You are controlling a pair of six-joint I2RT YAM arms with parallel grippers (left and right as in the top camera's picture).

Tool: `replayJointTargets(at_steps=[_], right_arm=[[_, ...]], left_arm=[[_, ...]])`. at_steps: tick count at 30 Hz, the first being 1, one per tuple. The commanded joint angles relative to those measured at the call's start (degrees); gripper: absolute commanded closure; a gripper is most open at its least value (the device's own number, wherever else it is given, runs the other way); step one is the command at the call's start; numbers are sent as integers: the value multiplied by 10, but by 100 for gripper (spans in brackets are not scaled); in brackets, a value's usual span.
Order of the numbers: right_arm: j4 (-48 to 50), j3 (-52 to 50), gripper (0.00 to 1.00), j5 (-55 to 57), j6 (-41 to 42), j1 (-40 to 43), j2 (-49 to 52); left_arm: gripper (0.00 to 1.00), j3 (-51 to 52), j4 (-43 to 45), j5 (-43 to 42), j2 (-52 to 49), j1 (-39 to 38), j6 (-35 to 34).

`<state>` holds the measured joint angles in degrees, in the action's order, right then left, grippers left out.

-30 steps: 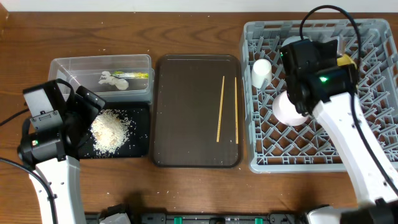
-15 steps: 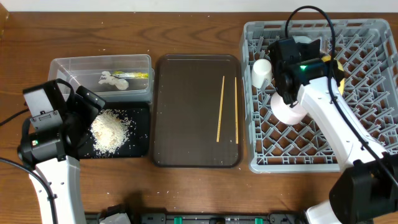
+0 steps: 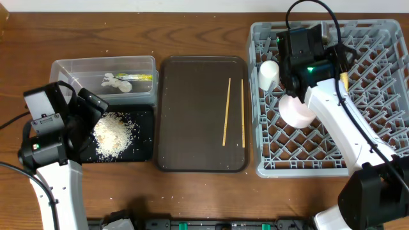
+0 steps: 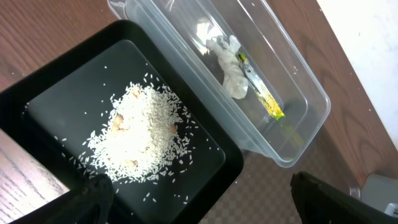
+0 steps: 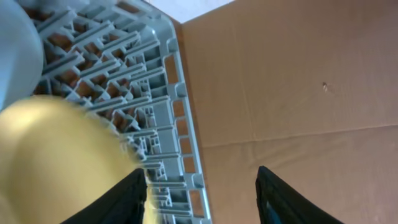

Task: Sort waste into correct bins and load items into the dishwasher rack
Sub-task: 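Stand the yellow plate upright in the rack's right side, then move the right gripper over the left wooden chopstick on the tray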

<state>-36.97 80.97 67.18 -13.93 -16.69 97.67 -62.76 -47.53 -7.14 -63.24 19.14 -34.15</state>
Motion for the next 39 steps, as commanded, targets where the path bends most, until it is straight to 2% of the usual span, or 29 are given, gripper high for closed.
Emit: replayJointTargets(at_steps=[1, 5, 14, 21, 24, 26, 29, 31, 34, 39], right_arm=[[6, 3, 44, 12, -28, 5, 2], [3, 3, 41, -61, -7, 4, 2], [-11, 3, 40, -386, 87, -7, 2], [-12, 3, 40, -798, 107, -43, 2], [-11, 3, 40, -911, 107, -61, 2], [-12, 3, 38, -943, 107, -76, 2], [-12, 3, 30, -951, 107, -97, 2], [-14, 3, 16, -951, 107, -111, 2], [-10, 3, 1, -951, 107, -127, 2], [-5, 3, 1, -950, 107, -144, 2]], left_arm=[[6, -9, 0, 3, -1, 3, 0], [6, -9, 0, 3, -1, 3, 0], [6, -9, 0, 3, -1, 3, 0], [6, -9, 0, 3, -1, 3, 0], [6, -9, 0, 3, -1, 3, 0], [6, -9, 0, 3, -1, 3, 0], [6, -9, 0, 3, -1, 3, 0], [6, -9, 0, 3, -1, 3, 0], [6, -9, 0, 3, -1, 3, 0], [6, -9, 0, 3, -1, 3, 0]])
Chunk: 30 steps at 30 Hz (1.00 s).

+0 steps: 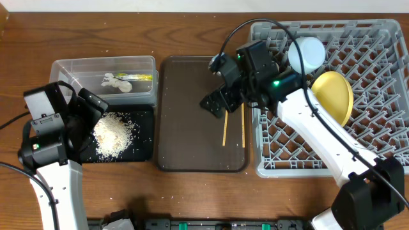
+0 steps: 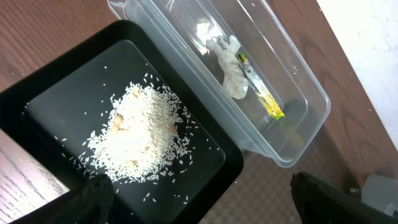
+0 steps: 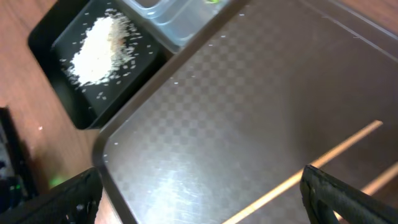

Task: Sort waste into correct bins and load items into the dishwasher rack
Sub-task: 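Move the right gripper over the left wooden chopstick on the tray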

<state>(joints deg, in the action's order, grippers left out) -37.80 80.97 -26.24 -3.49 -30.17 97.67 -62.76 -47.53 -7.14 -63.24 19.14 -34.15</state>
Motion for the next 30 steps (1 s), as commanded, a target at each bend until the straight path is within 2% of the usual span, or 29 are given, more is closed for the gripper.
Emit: replayJointTargets(at_steps=[1, 15, 19, 30], right_arm=[[3, 3, 1, -16, 2, -12, 2], [-19, 3, 1, -5, 2, -14, 2], [-24, 3, 4, -5, 7, -14, 2], [-71, 3, 6, 30, 13, -14, 2]], left_arm=[[6, -9, 0, 3, -1, 3, 0], [6, -9, 0, 3, -1, 3, 0], [6, -9, 0, 3, -1, 3, 0], [6, -9, 0, 3, -1, 3, 0]])
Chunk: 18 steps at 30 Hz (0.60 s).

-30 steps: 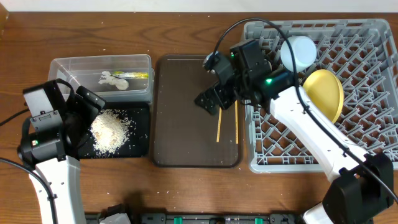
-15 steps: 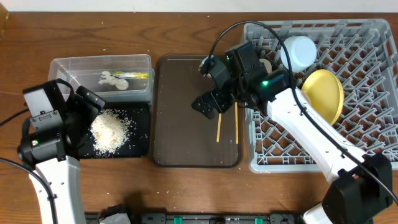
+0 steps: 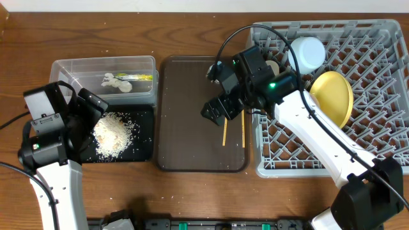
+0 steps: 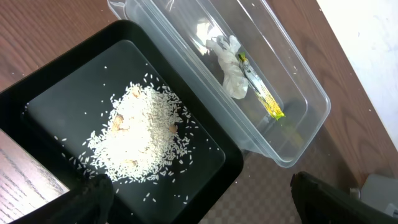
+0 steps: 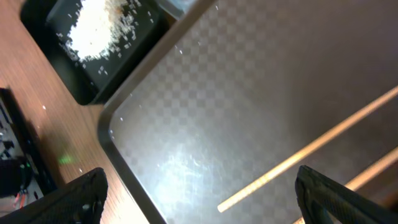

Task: Sort waste into correct bins and load items into the dishwasher rack
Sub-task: 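Move the right gripper over the left wooden chopstick on the tray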

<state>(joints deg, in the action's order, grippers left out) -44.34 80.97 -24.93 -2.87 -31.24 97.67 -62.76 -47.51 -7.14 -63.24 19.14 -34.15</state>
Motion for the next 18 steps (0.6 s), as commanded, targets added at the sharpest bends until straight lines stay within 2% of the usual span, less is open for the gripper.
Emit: replayJointTargets(at_steps=[1, 18], right_arm=[[-10, 3, 5, 21, 7, -3, 2], [-18, 3, 6, 42, 8, -3, 2]], left_arm=[[6, -9, 0, 3, -1, 3, 0], [6, -9, 0, 3, -1, 3, 0]])
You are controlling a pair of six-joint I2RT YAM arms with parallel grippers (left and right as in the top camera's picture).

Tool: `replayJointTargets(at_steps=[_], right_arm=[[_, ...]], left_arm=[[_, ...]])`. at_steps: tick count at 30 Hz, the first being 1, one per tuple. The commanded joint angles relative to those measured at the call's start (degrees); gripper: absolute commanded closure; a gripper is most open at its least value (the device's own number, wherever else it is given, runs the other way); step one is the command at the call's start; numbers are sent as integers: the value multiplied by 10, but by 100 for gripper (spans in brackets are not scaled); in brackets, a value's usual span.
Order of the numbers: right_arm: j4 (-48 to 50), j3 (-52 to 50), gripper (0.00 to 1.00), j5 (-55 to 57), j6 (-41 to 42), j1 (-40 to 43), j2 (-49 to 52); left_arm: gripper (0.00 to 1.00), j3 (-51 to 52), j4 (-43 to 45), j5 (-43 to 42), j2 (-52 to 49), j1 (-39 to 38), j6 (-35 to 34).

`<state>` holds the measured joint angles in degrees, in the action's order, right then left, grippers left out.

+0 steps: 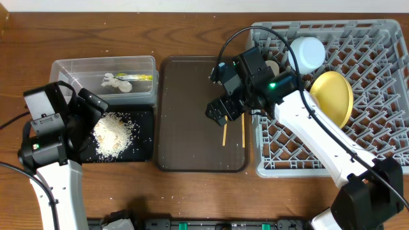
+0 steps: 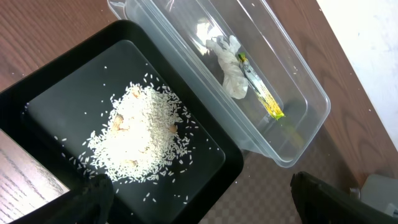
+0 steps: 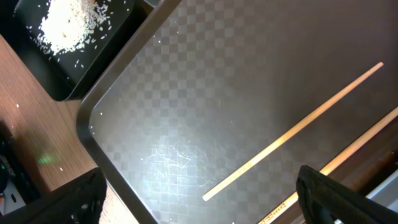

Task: Sort waste into correct bins and load items into the dishwasher rack
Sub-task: 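Move the right gripper over the left wooden chopstick on the tray, then grasp the left chopstick with the right gripper and lift it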

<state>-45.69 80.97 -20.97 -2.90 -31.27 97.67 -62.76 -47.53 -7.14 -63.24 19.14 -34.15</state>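
Two wooden chopsticks (image 1: 225, 135) lie side by side on the right part of the brown tray (image 1: 185, 115). In the right wrist view the longer-showing chopstick (image 3: 292, 132) runs diagonally, the other chopstick (image 3: 357, 144) beside it at the tray's edge. My right gripper (image 1: 223, 112) hangs open just above them, its fingers (image 3: 348, 196) wide apart with nothing between. The right gripper (image 3: 208, 202) straddles the nearer chopstick's end. A yellow bowl (image 1: 332, 96) and a white cup (image 1: 305, 53) sit in the grey rack (image 1: 358, 25). My left gripper (image 1: 89, 105) is open over the rice tray, empty.
A black tray (image 1: 144, 150) holds a heap of rice (image 2: 140, 134). Behind it a clear bin (image 1: 64, 67) contains crumpled tissue (image 2: 230, 68) and a yellow wrapper (image 2: 264, 96). The rack fills the table's right side.
My right gripper has shifted a little to the right over the tray, bringing both chopsticks nearer the middle of its view. The left arm and the bins are unchanged.
First my right gripper was in the rack with a bowl close against it. Then the yellow bowl stood in the rack and the gripper was open over the brown tray. It has stayed open there, edging toward the chopsticks. The left arm never moved.
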Motion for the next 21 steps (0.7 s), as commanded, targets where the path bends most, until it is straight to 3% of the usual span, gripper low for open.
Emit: replayJointTargets(at_steps=[1, 4, 8, 10, 16, 21], right_arm=[[-7, 3, 6, 2, 13, -3, 2], [-5, 1, 9, 2, 31, -3, 2], [12, -12, 22, 46, 61, -8, 4], [10, -14, 35, 81, 88, -14, 9], [29, -32, 50, 106, 129, -26, 17], [65, -60, 66, 163, 218, -38, 38]], left_arm=[[6, -9, 0, 3, -1, 3, 0], [6, -9, 0, 3, -1, 3, 0], [6, -9, 0, 3, -1, 3, 0], [6, -9, 0, 3, -1, 3, 0], [6, -9, 0, 3, -1, 3, 0], [6, -9, 0, 3, -1, 3, 0]])
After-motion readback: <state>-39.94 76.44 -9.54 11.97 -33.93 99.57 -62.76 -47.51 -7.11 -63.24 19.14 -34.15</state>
